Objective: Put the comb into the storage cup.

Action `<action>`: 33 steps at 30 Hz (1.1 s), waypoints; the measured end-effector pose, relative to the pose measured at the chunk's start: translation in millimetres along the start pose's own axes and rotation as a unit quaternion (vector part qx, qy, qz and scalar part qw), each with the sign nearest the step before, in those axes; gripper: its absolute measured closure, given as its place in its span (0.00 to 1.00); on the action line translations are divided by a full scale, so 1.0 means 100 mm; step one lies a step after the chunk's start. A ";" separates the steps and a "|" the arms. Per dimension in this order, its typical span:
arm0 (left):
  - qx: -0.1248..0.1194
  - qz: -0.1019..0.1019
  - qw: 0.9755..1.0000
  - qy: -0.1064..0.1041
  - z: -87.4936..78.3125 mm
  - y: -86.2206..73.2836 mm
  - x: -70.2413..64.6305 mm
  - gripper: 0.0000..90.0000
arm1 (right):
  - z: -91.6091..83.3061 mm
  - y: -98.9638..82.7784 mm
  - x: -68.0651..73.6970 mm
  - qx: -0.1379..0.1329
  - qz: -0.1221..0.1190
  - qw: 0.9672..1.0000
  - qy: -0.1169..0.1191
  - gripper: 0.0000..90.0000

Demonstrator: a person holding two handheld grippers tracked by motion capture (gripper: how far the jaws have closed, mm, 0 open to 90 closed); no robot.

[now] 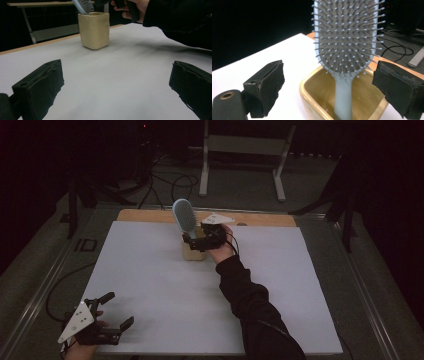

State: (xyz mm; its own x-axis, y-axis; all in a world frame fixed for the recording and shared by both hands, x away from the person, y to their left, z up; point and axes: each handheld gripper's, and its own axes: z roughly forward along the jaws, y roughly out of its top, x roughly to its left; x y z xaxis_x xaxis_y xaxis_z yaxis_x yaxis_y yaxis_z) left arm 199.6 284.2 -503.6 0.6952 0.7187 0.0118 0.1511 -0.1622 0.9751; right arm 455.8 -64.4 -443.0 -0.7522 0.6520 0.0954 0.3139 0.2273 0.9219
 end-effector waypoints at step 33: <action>0.002 0.003 1.000 0.003 -0.02 0.00 -0.02 0.00 | -0.44 0.02 -0.12 0.035 0.019 0.999 0.021 0.10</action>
State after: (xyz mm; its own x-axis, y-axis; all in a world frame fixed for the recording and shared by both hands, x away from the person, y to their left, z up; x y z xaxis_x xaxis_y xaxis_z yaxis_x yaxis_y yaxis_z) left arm 197.1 283.9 -503.2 0.6923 0.7214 0.0185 0.1495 -0.1684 0.9743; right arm 439.8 -103.3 -426.0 -0.7621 0.6308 0.1461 0.3804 0.2535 0.8894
